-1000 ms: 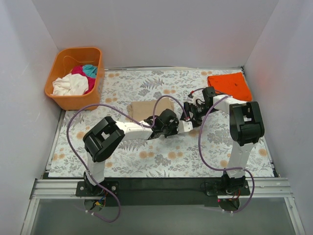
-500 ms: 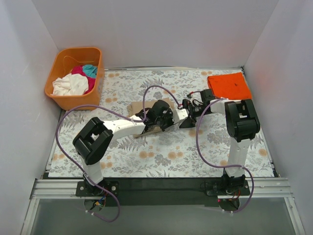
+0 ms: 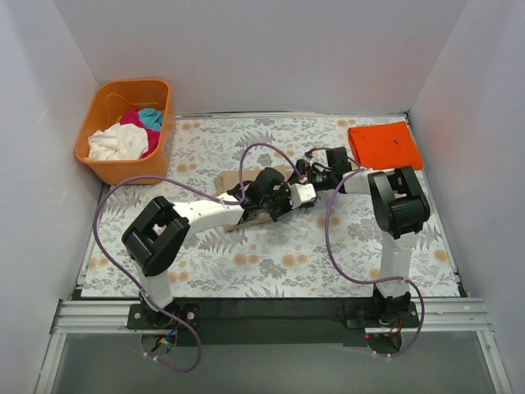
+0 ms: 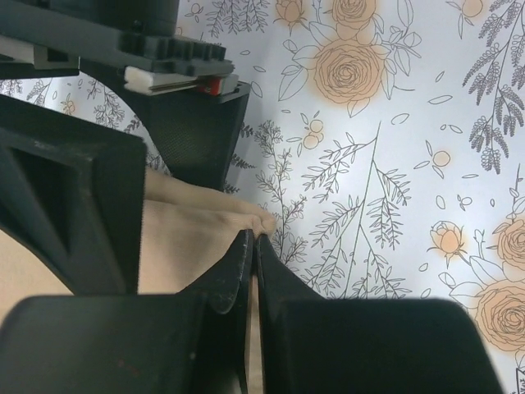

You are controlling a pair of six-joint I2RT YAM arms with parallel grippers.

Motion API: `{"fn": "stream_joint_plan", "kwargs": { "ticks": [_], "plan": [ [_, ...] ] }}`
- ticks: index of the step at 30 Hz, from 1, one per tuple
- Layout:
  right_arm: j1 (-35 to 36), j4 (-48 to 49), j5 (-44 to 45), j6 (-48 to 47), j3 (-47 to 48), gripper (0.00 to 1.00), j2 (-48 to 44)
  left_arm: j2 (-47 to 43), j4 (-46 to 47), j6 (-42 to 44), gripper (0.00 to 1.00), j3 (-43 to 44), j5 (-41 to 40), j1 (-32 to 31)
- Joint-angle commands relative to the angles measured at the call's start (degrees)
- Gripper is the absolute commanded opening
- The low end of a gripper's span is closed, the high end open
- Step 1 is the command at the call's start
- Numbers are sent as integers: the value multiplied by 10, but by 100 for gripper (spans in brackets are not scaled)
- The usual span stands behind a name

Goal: Fold and stack the t-shirts
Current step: Neatly place the folded tshirt to the corner

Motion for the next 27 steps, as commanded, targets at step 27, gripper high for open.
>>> {"fn": "stream_joint_plan", "kwargs": {
  "ticks": [27],
  "plan": [
    [33,-15,248,-34,68,55,31,-6,42,-35,0,38,18,5]
  ]
}}
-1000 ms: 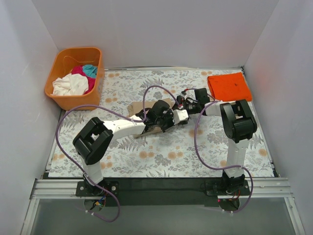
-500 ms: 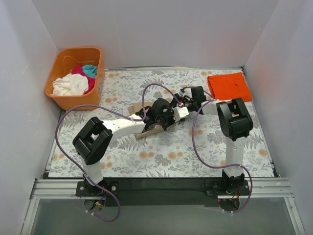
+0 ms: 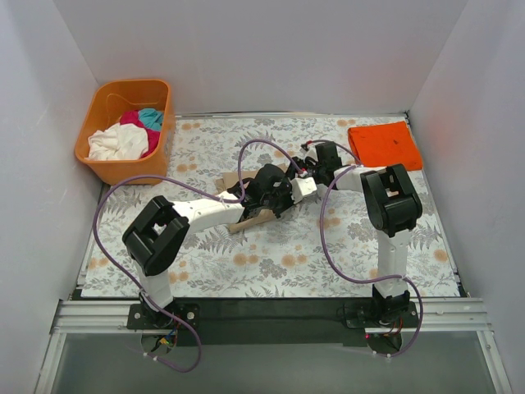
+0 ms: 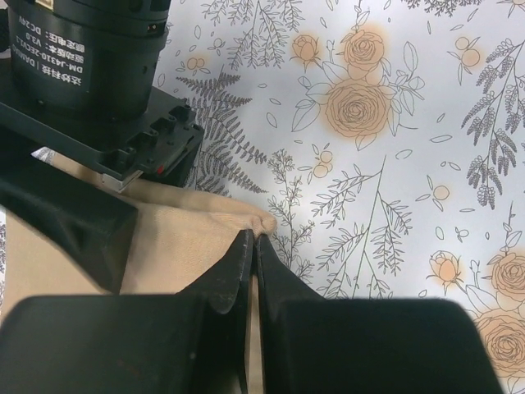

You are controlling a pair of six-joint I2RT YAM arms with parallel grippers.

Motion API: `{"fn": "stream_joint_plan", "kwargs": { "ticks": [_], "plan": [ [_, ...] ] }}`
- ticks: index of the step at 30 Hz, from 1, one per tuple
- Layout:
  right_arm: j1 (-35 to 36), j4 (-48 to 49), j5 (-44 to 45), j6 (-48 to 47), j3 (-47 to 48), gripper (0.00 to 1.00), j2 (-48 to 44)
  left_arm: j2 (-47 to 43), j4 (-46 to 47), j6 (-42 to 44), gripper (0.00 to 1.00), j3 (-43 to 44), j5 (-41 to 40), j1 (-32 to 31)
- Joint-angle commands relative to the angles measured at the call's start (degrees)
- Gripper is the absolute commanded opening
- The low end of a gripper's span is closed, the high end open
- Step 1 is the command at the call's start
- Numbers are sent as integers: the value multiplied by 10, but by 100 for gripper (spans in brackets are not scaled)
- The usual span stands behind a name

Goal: Fold and stack the t-shirts
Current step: Neatly place the folded tshirt to the corner

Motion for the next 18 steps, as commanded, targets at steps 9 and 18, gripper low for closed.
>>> {"fn": "stream_joint_plan", "kwargs": {
  "ticks": [9,18],
  "plan": [
    [0,-123,125,-211,61,1,-35,8,-14,-16,23,51,3,2],
    [-12,-253,242,-449,90,1,-98,-53,-97,-89,51,99,-2,49]
  ]
}}
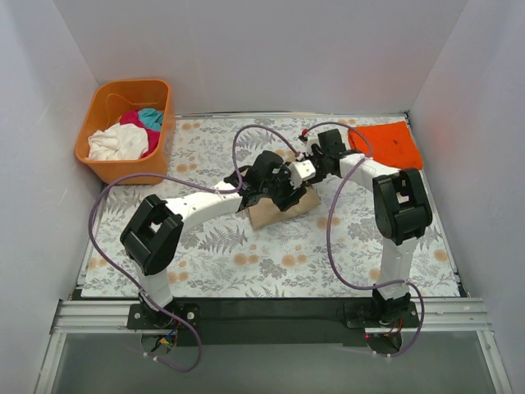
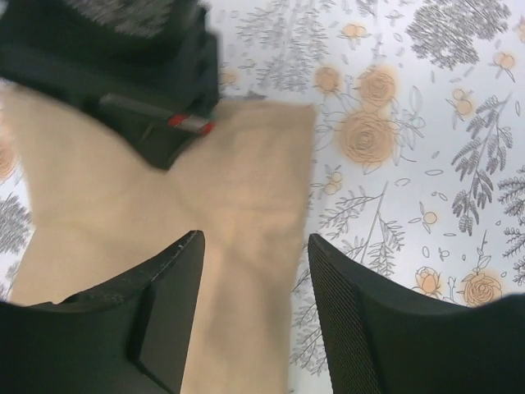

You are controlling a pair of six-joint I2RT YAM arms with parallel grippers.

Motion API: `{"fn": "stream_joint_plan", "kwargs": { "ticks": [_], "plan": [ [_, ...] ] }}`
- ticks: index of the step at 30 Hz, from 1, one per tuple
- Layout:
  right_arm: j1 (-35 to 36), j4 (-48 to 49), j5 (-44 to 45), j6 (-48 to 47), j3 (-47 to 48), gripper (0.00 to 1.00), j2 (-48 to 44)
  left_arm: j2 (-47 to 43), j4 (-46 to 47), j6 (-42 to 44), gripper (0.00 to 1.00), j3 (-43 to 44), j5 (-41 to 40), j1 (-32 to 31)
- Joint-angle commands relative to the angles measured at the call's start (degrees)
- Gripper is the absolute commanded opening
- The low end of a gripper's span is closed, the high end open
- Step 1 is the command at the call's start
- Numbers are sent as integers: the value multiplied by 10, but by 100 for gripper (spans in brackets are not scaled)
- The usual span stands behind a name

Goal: Fold and stack the t-shirts
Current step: Neatly place the folded tshirt to the corner

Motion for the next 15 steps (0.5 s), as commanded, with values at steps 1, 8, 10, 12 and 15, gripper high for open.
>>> {"fn": "stream_joint_plan", "kwargs": {
  "ticks": [1,8,10,12,15],
  "plan": [
    [-17,-59,78,-148,22,1,-45,-64,-50,-53,52,39,0,50],
    [-70,-110,84,-258,76,1,-62,-105,-82,-84,53,24,-9,84],
    [-90,-126,91,-296,96,1,-60,-117,-82,-85,53,6,-13,85],
    [-109,-143,101,-318,131,1,-51,-124,-83,-89,53,-1,-18,86],
    [-129,-161,113,-329,187,1,-31,-126,-81,-92,53,-11,-22,86]
  ]
}}
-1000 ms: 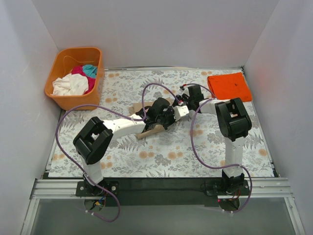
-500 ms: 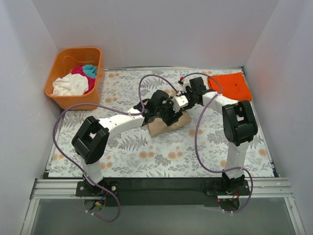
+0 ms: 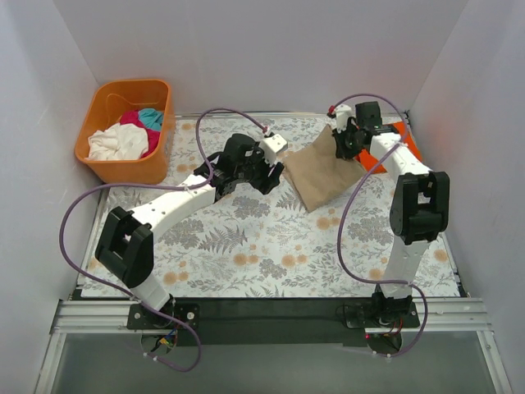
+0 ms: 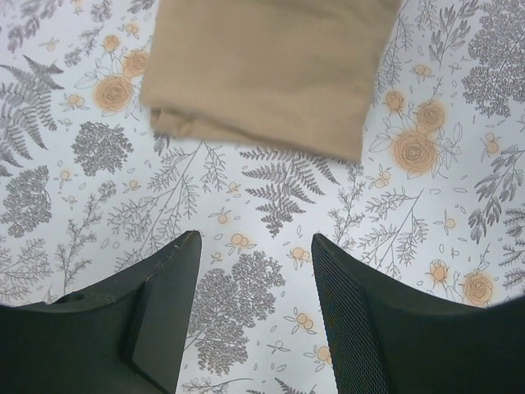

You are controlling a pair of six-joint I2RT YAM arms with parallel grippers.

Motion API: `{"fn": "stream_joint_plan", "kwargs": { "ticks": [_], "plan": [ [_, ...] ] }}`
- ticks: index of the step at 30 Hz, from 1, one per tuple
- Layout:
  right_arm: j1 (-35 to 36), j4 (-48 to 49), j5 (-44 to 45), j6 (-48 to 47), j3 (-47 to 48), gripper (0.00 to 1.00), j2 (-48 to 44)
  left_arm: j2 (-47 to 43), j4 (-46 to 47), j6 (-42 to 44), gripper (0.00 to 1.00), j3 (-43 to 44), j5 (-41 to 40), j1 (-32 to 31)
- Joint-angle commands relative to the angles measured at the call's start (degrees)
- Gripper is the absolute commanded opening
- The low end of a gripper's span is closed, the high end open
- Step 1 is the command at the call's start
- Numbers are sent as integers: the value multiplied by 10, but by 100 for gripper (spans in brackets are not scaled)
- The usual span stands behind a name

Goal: Fold and stack the t-shirts
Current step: Neatly place the folded tshirt to the corner

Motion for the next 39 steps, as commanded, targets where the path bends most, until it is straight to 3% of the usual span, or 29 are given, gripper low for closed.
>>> {"fn": "stream_joint_plan", "kwargs": {
  "ticks": [1,6,10,29,39],
  "plan": [
    [-30,-23,27,-57,86,1,10,-21,-13,-11,53,-15,-13,-2],
    [-58,-62,35,-57,213,1,70,-20,-7,-12,52,-26,-16,-1],
    [-66,-77,55,-68,264,1,92,-22,-8,-4,52,-27,-19,-1],
    [-80,-118,74,-101,350,1,89,-19,-7,-1,50,-32,-13,-1],
    [-100,-134,57,-73,390,1,82,-13,-7,5,50,-31,-14,-1]
  ]
}}
